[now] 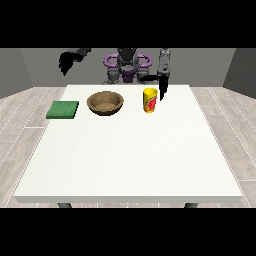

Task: Pick the cup and pour the ball into the bowl, then pick the bowl and place it on the pad

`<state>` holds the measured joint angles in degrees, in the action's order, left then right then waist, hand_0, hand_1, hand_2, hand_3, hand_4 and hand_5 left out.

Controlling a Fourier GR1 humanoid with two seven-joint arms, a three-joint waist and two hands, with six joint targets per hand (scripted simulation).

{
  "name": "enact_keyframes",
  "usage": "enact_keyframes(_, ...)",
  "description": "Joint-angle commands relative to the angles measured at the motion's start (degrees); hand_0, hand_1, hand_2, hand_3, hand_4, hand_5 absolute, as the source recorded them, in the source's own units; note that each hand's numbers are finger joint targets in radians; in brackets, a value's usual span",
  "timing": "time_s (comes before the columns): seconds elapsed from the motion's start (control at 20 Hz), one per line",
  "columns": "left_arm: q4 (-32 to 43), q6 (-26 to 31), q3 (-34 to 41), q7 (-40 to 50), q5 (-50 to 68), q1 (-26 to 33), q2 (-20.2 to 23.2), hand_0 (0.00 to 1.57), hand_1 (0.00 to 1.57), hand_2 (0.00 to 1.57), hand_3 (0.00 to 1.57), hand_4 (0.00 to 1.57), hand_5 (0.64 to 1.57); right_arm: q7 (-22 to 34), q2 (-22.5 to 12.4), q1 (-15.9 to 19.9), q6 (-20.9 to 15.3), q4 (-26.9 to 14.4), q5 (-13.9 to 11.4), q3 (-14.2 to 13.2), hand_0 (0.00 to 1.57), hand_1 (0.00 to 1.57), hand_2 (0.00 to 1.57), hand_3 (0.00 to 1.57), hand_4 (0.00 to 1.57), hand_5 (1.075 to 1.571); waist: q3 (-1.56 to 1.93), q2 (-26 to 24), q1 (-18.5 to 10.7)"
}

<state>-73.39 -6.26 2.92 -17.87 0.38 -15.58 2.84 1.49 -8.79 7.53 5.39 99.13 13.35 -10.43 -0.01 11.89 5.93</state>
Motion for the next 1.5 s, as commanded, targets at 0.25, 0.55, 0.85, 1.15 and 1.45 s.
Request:
enact_keyframes(0.25,19.4,-0.9,3.6,-15.0,-0.3,-3.7,-1.7,0.00,0.00,0.00,0.00,0.20,1.429,-1.8,-1.4,-0.2,3.0,-3.4,1.0,-0.9,0.00,0.00,0.00,0.00,0.67,1.562,-0.02,-0.3,2.0)
enact_keyframes(0.55,28.9,1.1,5.3,-20.2,0.4,-8.3,-0.7,0.00,0.00,0.00,0.00,0.36,1.464,-4.6,-2.3,2.3,2.9,-7.8,0.3,-2.7,0.00,0.00,0.00,0.00,0.67,1.564,-0.02,1.1,0.9)
enact_keyframes(0.85,34.9,-7.7,7.6,-22.9,-3.6,-10.7,3.4,1.23,1.23,1.57,1.57,1.34,1.481,0.7,-6.6,3.0,8.0,-3.1,7.2,-5.0,0.00,0.00,0.00,0.14,0.65,1.569,-0.04,2.8,6.8)
enact_keyframes(1.15,37.8,-11.2,7.3,-20.7,-4.4,-12.8,2.1,1.29,1.29,1.57,1.57,1.39,1.447,2.4,-11.1,2.6,11.0,-6.3,11.5,-10.2,0.00,0.00,0.00,0.15,0.63,1.565,0.01,-0.2,6.6)
enact_keyframes(1.45,34.8,-22.4,-3.1,-6.9,-16.7,-15.3,-0.5,1.29,1.29,1.57,1.57,1.41,1.446,5.0,-13.8,2.4,12.8,-16.3,12.3,-12.1,0.00,0.00,0.00,0.33,0.64,1.565,0.16,-10.9,2.8)
